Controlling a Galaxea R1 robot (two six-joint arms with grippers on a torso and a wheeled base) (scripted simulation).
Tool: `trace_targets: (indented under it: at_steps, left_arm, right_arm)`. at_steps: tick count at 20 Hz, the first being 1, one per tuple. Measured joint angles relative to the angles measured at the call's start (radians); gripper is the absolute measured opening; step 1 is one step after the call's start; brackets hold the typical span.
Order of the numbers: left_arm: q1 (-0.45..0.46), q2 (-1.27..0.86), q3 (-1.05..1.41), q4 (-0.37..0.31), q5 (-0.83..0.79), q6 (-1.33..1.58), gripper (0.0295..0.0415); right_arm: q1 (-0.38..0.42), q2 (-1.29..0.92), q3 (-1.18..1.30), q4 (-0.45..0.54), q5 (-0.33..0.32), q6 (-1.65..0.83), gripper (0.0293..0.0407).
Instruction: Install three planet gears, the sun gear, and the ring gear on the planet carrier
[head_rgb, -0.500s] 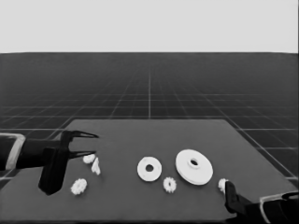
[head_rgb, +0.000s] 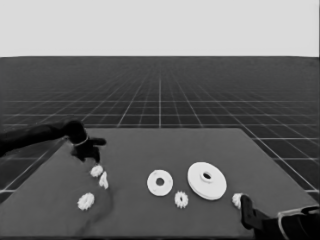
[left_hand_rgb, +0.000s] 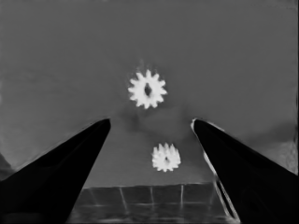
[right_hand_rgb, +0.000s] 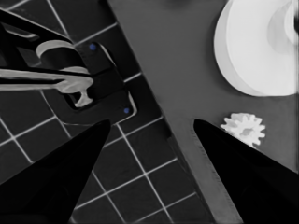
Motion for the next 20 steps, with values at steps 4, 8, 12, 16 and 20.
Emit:
trace_targets:
  at_steps: [4, 8, 12, 16, 20]
  left_arm:
    - [0.005, 0.067, -0.158, -0.051, 0.024, 0.025, 0.0385]
    - [0.169, 0.142, -0.310, 0.026, -0.112, 0.077, 0.0385]
    - [0.185, 0.156, -0.340, 0.031, -0.129, 0.089, 0.0385]
    - [0.187, 0.158, -0.344, 0.031, -0.132, 0.091, 0.0315]
    - [0.187, 0.158, -0.344, 0.031, -0.132, 0.091, 0.0312]
  right_arm:
    - [0.000, 0.000, 0.000, -0.001, 0.000, 0.000, 0.0385]
    - [0.000, 0.000, 0.000, -0.001, 0.000, 0.000, 0.0385]
    - [0.000, 0.000, 0.000, -0.001, 0.000, 0.000, 0.0385]
    - [0.000, 0.000, 0.000, -0.001, 0.000, 0.000, 0.0385]
    - [0.000, 0.000, 0.000, -0.001, 0.000, 0.000, 0.0385]
